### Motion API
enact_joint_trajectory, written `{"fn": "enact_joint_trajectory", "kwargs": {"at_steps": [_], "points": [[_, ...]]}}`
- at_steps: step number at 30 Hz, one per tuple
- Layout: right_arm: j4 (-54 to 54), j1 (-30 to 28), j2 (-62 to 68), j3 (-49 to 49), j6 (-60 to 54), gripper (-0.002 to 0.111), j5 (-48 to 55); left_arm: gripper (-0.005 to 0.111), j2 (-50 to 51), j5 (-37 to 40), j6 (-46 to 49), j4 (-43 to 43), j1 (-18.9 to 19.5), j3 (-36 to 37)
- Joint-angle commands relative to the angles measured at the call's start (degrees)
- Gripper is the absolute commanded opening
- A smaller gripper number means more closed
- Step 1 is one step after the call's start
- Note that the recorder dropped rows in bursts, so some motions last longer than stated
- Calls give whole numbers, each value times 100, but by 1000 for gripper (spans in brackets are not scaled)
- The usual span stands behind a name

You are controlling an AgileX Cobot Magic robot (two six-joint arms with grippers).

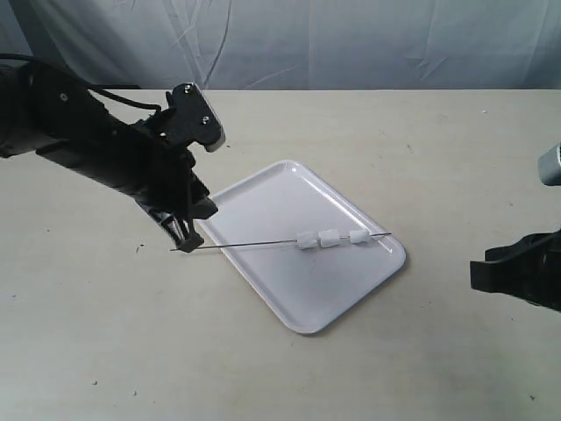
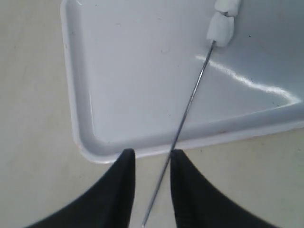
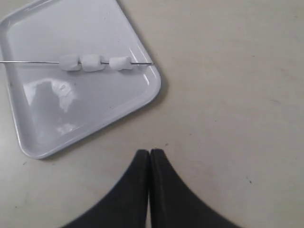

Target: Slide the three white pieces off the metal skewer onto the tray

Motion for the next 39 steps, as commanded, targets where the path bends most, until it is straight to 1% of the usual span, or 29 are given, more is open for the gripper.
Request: {"fn": "enact_joint_trajectory", "kwargs": {"at_steps": [1,5,11,13,16,19,24,28,32,34,36,39], "points": [[-18,18,60,-35,-83,1,-256,36,448,-57,746,-151,-84,-332],[-18,18,60,-35,-108,1,-277,36,858,15,1195,-178,-265,-550],[-18,18,60,-35,-108,1,-277,36,1452,281,1261,-162,-467,-1028],[-18,18,60,-35,-108,1,-277,36,1601,292,1261,-138,-478,-1165],[-18,18,60,-35,-108,1,-277,36,1803,570,1261,-128,-478,-1382],[-18,18,60,-35,-108,1,-277,36,1923,600,1234,-57,-478,-1498],[-18,18,60,-35,-108,1,-277,36,2026,649,1113,39,-478,-1555],[-7,18,60,-35,-107,1,-277,36,2137,749,704,462,-478,-1557],[-7,18,60,-35,-107,1,-277,36,2261,773,607,486,-478,-1581],[-7,18,60,-35,-107,1,-277,32,2315,773,592,486,-478,-1581],[-7,18,60,-35,-107,1,-277,24,2356,773,492,533,-478,-1617],[-7,18,60,-35,-107,1,-277,3,2393,772,96,810,-478,-1673]]}}
